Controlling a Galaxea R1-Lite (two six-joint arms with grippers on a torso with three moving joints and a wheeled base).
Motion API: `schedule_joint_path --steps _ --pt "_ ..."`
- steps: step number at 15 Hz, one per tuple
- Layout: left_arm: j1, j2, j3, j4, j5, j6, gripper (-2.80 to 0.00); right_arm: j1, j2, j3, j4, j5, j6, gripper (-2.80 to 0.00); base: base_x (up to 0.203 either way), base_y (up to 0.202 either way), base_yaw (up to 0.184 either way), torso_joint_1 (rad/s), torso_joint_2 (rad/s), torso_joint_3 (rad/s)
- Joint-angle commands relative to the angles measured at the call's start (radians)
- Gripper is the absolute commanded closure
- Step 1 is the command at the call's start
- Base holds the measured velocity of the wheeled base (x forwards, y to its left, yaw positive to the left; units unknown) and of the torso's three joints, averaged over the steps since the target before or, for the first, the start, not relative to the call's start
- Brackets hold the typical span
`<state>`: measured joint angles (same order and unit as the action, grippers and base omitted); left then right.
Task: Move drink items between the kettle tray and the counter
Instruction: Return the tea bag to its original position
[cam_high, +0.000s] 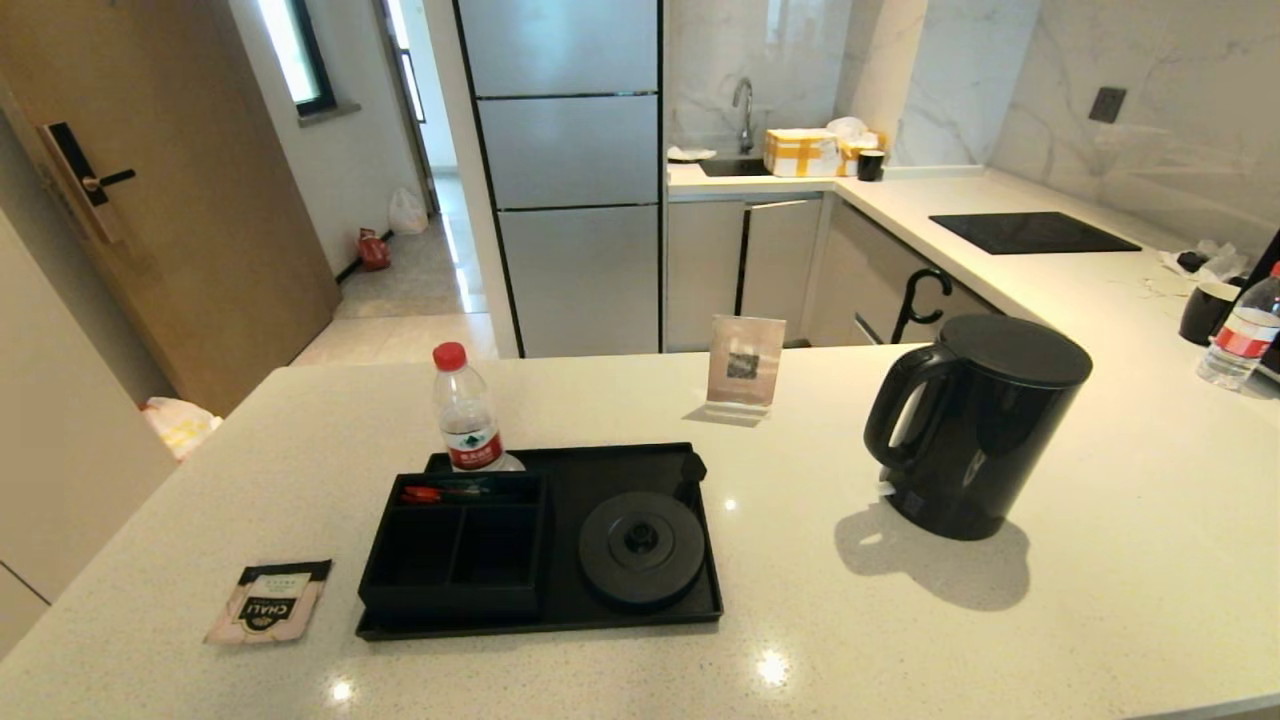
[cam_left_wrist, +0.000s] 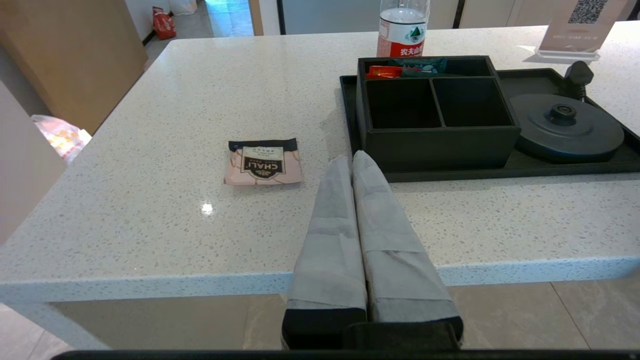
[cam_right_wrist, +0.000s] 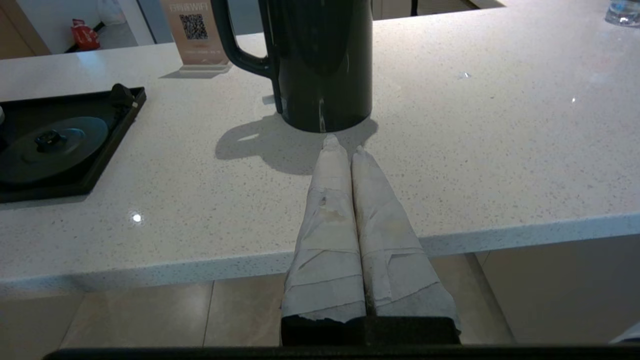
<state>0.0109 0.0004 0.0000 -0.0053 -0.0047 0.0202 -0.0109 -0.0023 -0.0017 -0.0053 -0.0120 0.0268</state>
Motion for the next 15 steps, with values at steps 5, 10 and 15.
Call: schedule_joint_path --steps 5,10,15 --pt "0.001 0.0 0.0 -0.001 0.0 0.0 0.0 0.0 0.002 0.002 -0.001 0.001 0.002 0.0 0.0 0.0 0.0 0.0 0.0 0.0" --pt "0.001 0.0 0.0 0.002 0.003 0.009 0.0 0.0 0.002 0.002 -0.001 0.0 0.002 0.0 0.0 0.0 0.0 0.0 0.0 0.0" --pt "0.0 0.001 -0.003 0.011 -0.008 0.073 0.0 0.0 0.002 0.002 -0.001 0.0 0.002 0.0 0.0 0.0 0.0 0.0 0.0 0.0"
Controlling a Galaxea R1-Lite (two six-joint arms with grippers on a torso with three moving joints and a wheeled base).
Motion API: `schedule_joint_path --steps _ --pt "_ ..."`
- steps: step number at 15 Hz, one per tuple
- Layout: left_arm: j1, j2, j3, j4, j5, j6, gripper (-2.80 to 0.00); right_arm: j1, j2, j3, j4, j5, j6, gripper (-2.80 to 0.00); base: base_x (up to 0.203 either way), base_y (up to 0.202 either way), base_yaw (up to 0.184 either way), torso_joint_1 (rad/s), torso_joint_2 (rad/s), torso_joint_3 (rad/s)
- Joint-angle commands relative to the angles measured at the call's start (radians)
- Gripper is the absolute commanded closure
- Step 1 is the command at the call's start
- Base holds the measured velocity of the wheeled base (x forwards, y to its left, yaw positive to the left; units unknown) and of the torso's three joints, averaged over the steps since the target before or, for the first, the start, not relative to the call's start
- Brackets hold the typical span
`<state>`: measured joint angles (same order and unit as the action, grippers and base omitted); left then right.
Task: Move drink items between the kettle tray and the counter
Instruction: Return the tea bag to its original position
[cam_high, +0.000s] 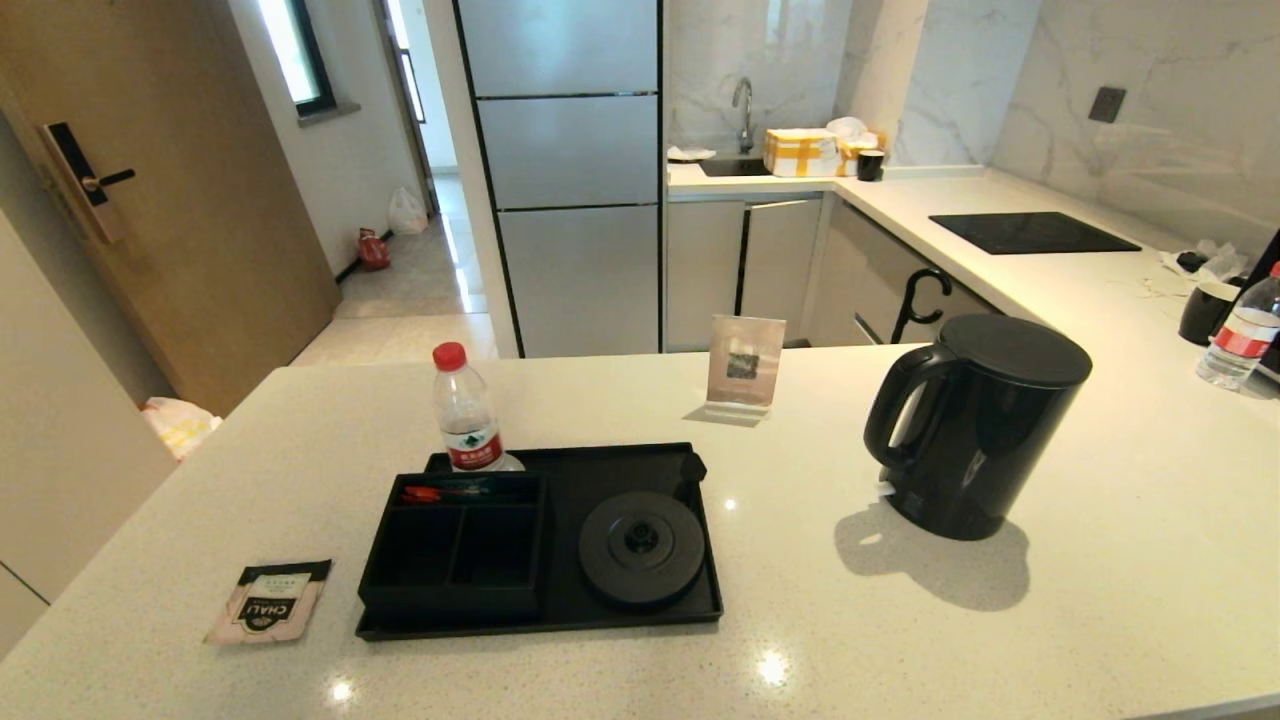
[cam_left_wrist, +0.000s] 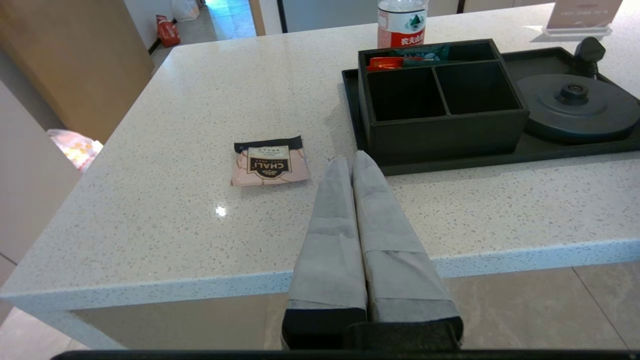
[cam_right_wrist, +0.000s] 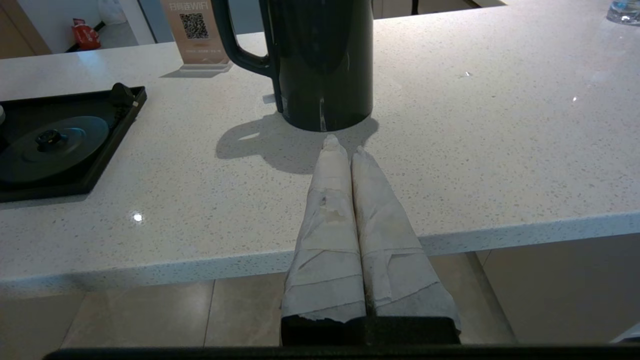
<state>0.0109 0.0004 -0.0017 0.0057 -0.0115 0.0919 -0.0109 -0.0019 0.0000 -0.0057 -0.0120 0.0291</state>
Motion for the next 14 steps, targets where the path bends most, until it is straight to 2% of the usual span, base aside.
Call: schedule_joint_path --steps 1,14 --pt "0.0 0.001 -0.002 0.001 -0.003 0.01 0.0 0.0 0.002 0.0 0.0 0.0 0.0 0.0 0.0 0.0 0.0 0.0 0.0 0.0" --pt "0.001 0.0 0.002 -0.007 -0.005 0.012 0.0 0.0 0.002 0.0 0.0 0.0 0.0 0.0 0.0 0.0 0.0 0.0 0.0 0.0"
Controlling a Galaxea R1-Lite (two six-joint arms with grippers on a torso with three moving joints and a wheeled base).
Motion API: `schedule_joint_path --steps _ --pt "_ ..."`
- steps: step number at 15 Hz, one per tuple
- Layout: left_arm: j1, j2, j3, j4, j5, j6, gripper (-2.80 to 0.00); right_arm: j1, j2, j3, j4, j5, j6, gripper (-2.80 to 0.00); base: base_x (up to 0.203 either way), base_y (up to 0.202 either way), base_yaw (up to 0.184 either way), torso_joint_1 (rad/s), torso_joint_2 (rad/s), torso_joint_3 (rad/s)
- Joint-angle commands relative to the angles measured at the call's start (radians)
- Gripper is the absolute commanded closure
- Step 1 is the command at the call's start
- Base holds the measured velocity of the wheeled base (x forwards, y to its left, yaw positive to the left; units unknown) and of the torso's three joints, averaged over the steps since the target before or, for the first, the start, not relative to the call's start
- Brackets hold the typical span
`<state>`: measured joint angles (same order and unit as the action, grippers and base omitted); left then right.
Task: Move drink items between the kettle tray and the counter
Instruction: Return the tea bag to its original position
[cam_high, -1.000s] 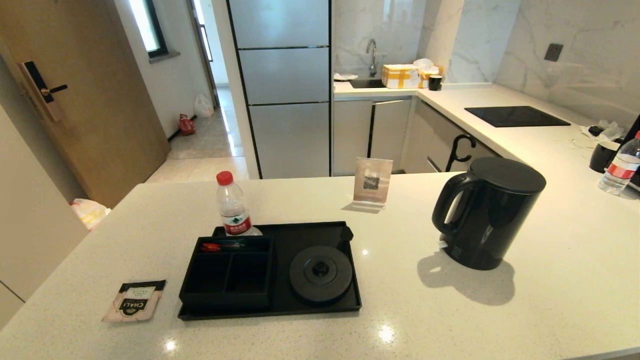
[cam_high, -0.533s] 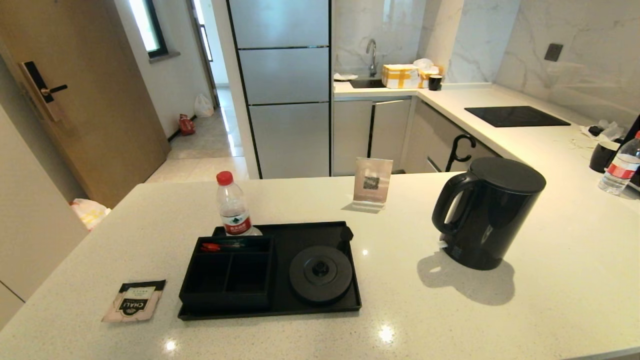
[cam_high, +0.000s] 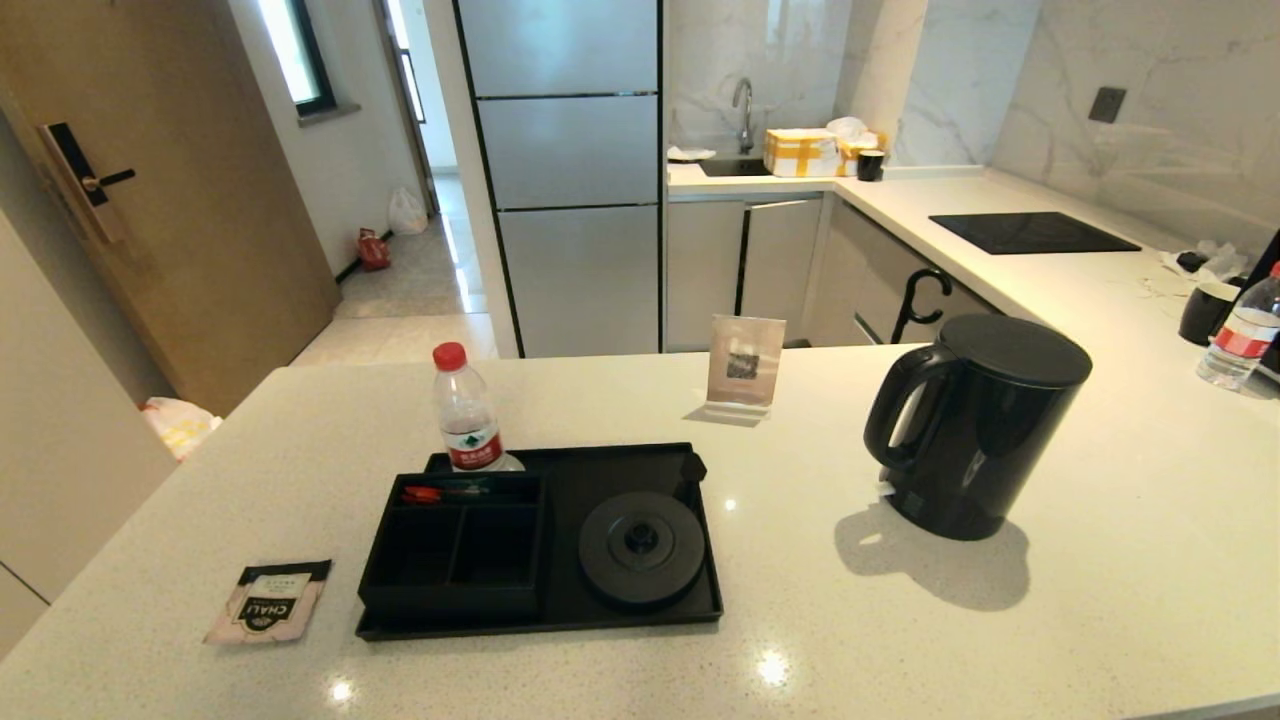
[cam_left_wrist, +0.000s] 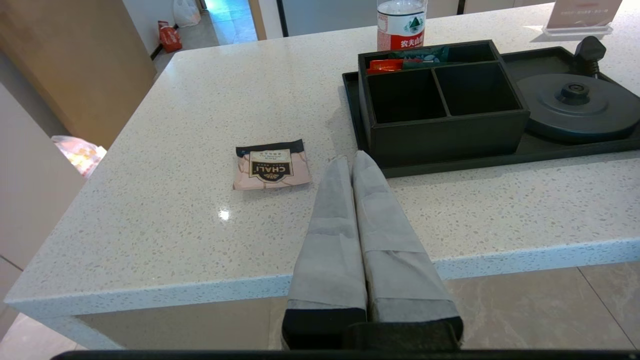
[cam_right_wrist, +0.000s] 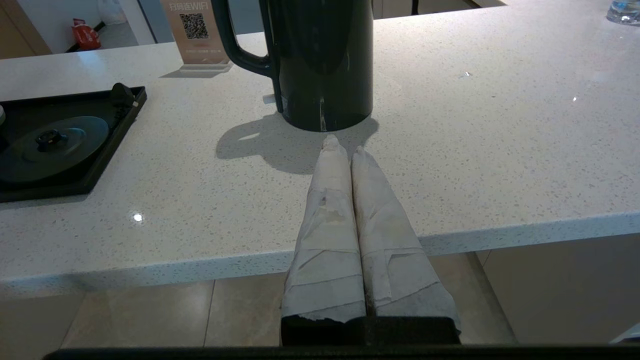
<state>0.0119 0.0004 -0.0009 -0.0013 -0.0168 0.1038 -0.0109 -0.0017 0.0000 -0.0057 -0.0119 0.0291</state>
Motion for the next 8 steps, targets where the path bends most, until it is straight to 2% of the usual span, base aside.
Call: schedule_joint_path --steps 1,8 --pt "0.0 0.0 0.001 0.0 0.0 0.0 0.0 0.0 0.002 0.0 0.0 0.0 0.0 0.0 0.0 0.0 0.0 0.0 0.0 0.0" --pt "0.0 0.001 -0.001 0.003 0.0 -0.029 0.0 0.0 0.002 0.0 0.0 0.0 0.0 0.0 0.0 0.0 0.0 0.0 0.0 0.0"
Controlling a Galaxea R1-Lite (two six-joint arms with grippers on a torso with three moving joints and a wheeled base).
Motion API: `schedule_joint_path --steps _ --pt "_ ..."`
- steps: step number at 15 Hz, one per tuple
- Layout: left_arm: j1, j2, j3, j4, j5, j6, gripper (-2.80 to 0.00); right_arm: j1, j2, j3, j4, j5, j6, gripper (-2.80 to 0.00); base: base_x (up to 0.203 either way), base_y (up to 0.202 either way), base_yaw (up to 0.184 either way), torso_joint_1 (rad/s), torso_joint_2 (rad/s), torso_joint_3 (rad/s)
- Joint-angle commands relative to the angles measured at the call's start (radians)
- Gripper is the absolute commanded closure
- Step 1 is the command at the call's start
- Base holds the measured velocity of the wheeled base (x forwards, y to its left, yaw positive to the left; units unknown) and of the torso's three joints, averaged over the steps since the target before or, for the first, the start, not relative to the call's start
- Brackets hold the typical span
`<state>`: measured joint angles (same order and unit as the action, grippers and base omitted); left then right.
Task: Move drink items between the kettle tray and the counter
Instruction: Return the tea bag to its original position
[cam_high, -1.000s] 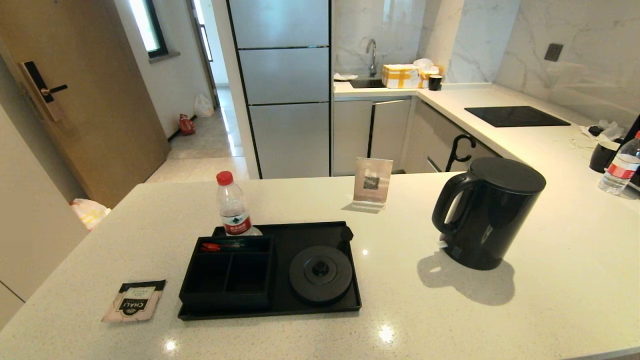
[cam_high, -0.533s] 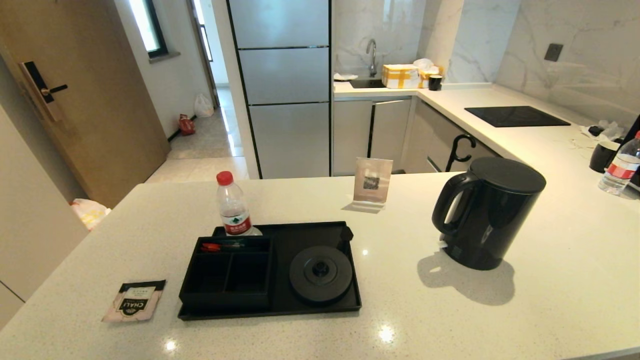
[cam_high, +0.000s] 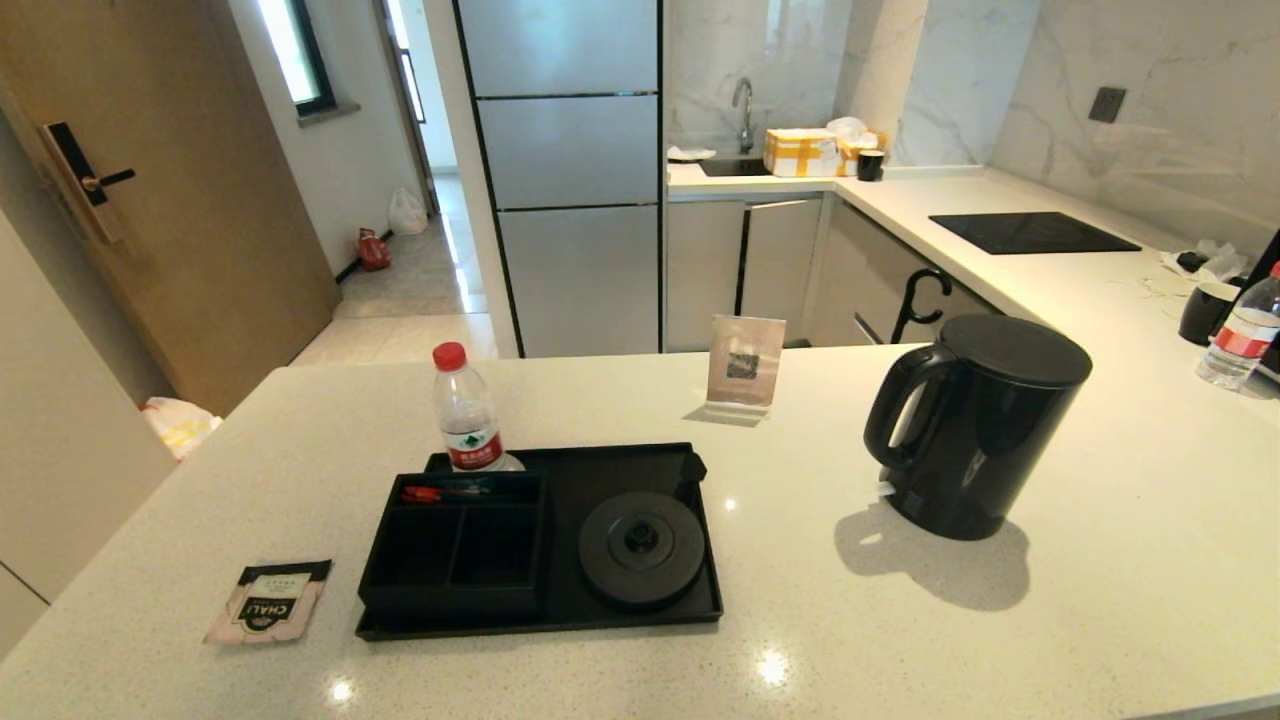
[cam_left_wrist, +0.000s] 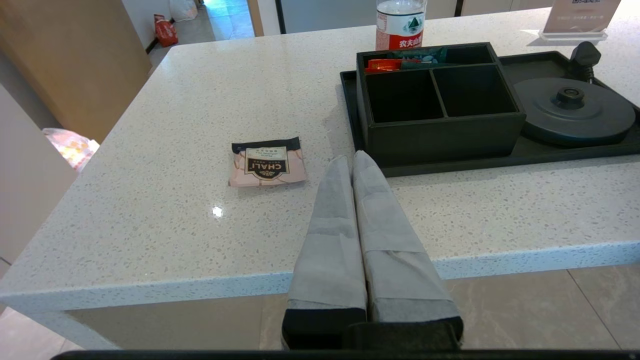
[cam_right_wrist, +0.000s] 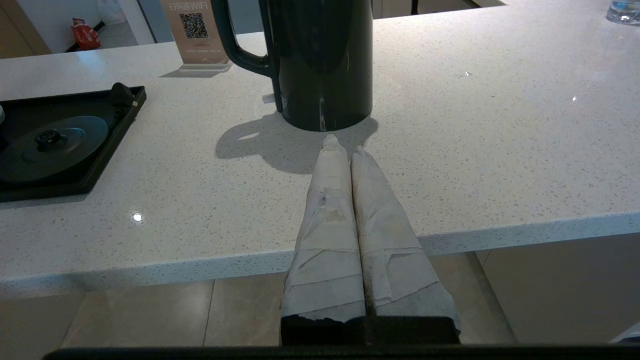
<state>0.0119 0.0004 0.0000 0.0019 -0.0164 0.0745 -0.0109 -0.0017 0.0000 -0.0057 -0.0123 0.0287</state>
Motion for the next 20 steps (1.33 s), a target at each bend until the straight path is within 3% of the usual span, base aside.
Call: schedule_joint_path --steps 1,5,7,10,14,15,18,20 --pt "0.0 0.0 -0.003 0.007 0.002 0.002 0.0 0.0 0.002 0.0 0.0 0.0 0.0 0.0 0.0 0.0 0.0 0.0 0.0 0.0" --pt "0.0 0.007 -0.015 0.024 0.007 0.001 0.0 0.0 0.002 0.0 0.0 0.0 0.0 0.0 0.0 0.0 0.0 0.0 0.0 0.0" --pt "0.002 0.102 -0.153 0.107 0.026 -0.028 0.0 0.0 0.002 0.0 0.0 0.0 0.0 0.0 0.0 0.0 0.0 0.0 0.0 0.0" --pt "0.017 0.313 -0.492 0.351 0.099 -0.061 0.0 0.0 0.002 0.0 0.0 0.0 0.0 0.0 0.0 0.0 0.0 0.0 0.0 0.0" --pt "0.074 0.61 -0.705 0.7 0.275 -0.087 0.0 0.0 0.002 0.0 0.0 0.0 0.0 0.0 0.0 0.0 0.0 0.0 0.0 0.0" --pt "0.09 0.696 -0.716 0.721 0.286 -0.099 0.0 0.0 0.002 0.0 0.0 0.0 0.0 0.0 0.0 0.0 0.0 0.0 0.0 0.0" --pt "0.131 0.926 -0.713 0.763 0.299 -0.167 0.0 0.0 0.002 0.0 0.0 0.0 0.0 0.0 0.0 0.0 0.0 0.0 0.0 0.0" --pt "0.139 1.09 -0.718 0.75 0.204 -0.235 0.0 0.0 0.002 0.0 0.0 0.0 0.0 0.0 0.0 0.0 0.0 0.0 0.0 0.0"
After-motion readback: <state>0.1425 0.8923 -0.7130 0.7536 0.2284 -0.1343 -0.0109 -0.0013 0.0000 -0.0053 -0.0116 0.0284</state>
